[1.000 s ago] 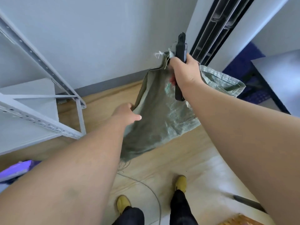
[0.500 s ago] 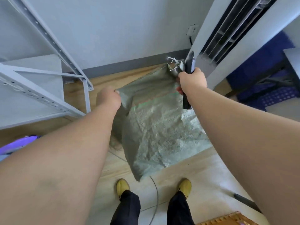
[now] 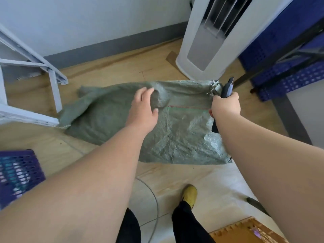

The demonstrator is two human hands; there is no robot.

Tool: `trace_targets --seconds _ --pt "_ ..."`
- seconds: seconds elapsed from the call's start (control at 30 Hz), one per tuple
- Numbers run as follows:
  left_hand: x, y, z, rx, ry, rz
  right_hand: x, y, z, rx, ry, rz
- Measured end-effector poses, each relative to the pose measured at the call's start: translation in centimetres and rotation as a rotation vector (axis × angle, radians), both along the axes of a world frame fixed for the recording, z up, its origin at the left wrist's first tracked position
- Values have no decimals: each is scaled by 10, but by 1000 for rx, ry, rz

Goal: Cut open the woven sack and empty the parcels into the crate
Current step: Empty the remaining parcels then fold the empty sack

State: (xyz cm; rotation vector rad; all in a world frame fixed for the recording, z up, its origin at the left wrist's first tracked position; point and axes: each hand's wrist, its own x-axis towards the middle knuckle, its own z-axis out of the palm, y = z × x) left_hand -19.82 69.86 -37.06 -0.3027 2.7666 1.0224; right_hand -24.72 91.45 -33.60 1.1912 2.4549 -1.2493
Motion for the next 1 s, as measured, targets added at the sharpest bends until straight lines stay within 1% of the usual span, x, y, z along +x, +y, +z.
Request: trace_targets --seconds 0.07,0.13,0.23,0.3,0.37,0.43,0.5,0.6,0.7,0.77,0.9,1.0 --pt "19 4 -46 -109 -77 -38 2 5 -39 -10 -35 -20" --pt "39 2 -91 -171 -202 -71 6 3 -80 6 -66 -7" --pt "58 -4 -152 -203 -374 -121 12 -2 -141 34 -104 63" --pt "62 -7 -189 -222 -449 -155 17 -4 -179 22 -142 124" --pt "64 -8 -224 -234 -479 -177 21 -5 -217 1 -140 178" --pt "67 -7 -257 -235 -491 -196 27 -5 -253 -35 -92 215" --pt "71 -4 -286 -241 -500 -225 38 -5 -287 -23 -67 243" --pt "77 2 -323 -254 -531 -286 60 -7 -339 28 -155 271" --pt "78 4 -355 -305 -529 -387 85 -13 -388 -122 -266 260" --pt "75 5 -374 -355 -533 -461 103 -16 -416 -167 -329 384" --pt "67 11 -406 -441 -593 -582 136 -22 -457 -52 -424 820" --pt "50 21 -422 -486 -619 -665 133 -24 -475 70 -518 1149"
